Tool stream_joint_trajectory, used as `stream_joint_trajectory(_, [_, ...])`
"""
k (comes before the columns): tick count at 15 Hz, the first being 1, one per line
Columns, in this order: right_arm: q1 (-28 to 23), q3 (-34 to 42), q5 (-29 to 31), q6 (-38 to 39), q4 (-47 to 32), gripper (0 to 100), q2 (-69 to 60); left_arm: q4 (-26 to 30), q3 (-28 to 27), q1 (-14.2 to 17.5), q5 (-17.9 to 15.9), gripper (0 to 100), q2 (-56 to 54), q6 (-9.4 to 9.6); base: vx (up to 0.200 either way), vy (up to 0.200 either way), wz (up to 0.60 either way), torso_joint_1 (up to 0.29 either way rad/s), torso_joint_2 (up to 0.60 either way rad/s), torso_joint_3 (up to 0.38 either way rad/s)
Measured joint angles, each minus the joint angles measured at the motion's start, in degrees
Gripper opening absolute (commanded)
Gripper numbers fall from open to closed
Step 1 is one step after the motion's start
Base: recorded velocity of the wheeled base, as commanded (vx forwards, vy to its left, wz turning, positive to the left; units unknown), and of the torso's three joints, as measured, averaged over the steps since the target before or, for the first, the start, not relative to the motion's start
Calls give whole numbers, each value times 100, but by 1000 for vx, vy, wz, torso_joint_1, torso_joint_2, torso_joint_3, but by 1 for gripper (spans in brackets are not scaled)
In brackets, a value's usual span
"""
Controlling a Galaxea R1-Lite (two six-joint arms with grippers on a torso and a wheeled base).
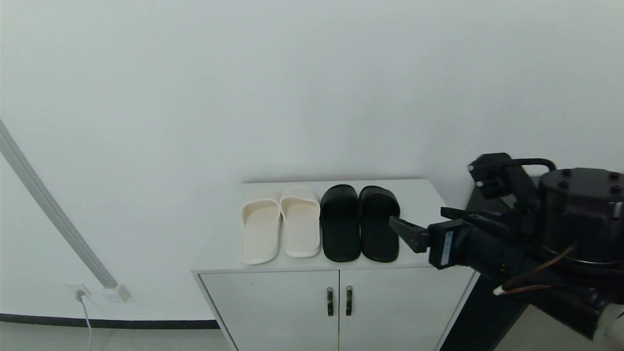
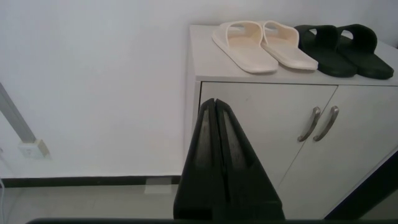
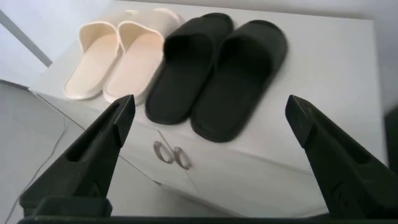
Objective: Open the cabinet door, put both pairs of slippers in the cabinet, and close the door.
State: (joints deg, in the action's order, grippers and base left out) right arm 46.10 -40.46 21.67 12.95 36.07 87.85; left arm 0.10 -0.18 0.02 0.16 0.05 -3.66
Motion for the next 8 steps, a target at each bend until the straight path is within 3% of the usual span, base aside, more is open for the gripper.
stream_joint_trajectory(4, [235,-1003,767,33,35,100,1117,0,0,5,0,0,0,-6,0,0,0,0,0,0])
stream_joint_trajectory(8, [111,-2072,1196,43,27,100,2225,-5,0,5,0,0,0,-11,0,0,0,0,0,0])
